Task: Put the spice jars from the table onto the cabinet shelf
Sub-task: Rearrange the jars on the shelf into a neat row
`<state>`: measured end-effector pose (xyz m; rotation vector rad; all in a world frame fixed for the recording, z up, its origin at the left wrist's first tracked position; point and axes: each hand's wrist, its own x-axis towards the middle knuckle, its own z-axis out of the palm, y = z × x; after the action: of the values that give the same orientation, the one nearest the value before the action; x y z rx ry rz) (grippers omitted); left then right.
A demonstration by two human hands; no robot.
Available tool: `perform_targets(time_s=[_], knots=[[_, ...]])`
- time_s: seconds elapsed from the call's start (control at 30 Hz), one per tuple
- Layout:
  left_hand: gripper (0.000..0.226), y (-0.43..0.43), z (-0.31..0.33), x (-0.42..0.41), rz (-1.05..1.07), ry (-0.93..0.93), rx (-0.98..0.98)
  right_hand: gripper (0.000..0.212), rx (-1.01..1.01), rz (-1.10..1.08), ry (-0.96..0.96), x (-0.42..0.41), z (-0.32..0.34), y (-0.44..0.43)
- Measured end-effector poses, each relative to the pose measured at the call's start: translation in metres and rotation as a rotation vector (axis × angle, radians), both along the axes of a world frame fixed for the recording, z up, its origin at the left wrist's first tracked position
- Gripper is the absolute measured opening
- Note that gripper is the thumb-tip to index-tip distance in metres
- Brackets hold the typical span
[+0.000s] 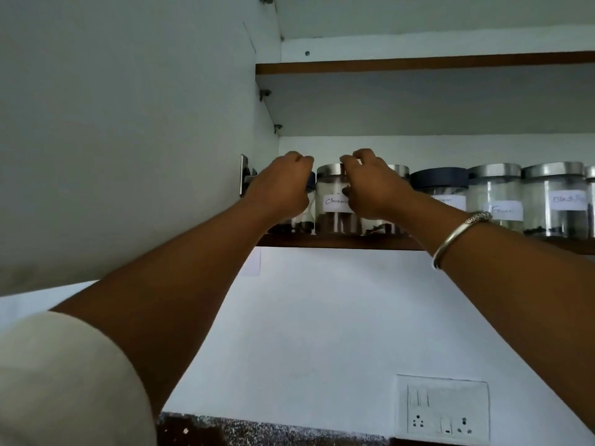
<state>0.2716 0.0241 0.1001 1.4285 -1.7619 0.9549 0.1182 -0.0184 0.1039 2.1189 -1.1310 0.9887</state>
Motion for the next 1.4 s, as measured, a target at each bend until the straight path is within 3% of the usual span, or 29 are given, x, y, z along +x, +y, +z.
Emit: perform_targets(time_s=[0.1, 0.3, 0.5, 0.63, 0.97, 1.07, 1.27, 1.4], knots=[[0.025, -0.011, 0.019, 0.001, 0.081, 0.039, 0.043, 0.054, -0.043, -0.005, 0.026, 0.001, 0.008, -0.004], [0.03, -0.021, 0.044, 0.01, 0.012, 0.225, 0.112, 0.04, -0.124, -0.041, 0.082, 0.009, 0.025, -0.006], [0.026, -0.046, 0.05, 0.012, 0.073, 0.177, 0.174, 0.028, -0.105, -0.095, 0.119, 0.025, 0.03, -0.023], [0.012, -0.07, 0.05, 0.013, 0.192, 0.072, 0.238, 0.005, -0.076, -0.152, 0.168, 0.042, 0.034, -0.033], [0.023, -0.116, 0.049, 0.024, 0.279, 0.082, 0.288, 0.031, 0.07, -0.242, 0.179, 0.068, 0.046, -0.083], [0.008, -0.129, 0.044, 0.025, 0.278, 0.103, 0.276, 0.032, 0.079, -0.264, 0.175, 0.076, 0.045, -0.096], [0.006, -0.153, 0.045, 0.034, 0.23, 0.137, 0.288, 0.029, 0.12, -0.307, 0.141, 0.085, 0.043, -0.127], [0.015, -0.164, 0.052, 0.032, 0.284, 0.107, 0.375, 0.007, 0.194, -0.314, 0.162, 0.089, 0.045, -0.138]])
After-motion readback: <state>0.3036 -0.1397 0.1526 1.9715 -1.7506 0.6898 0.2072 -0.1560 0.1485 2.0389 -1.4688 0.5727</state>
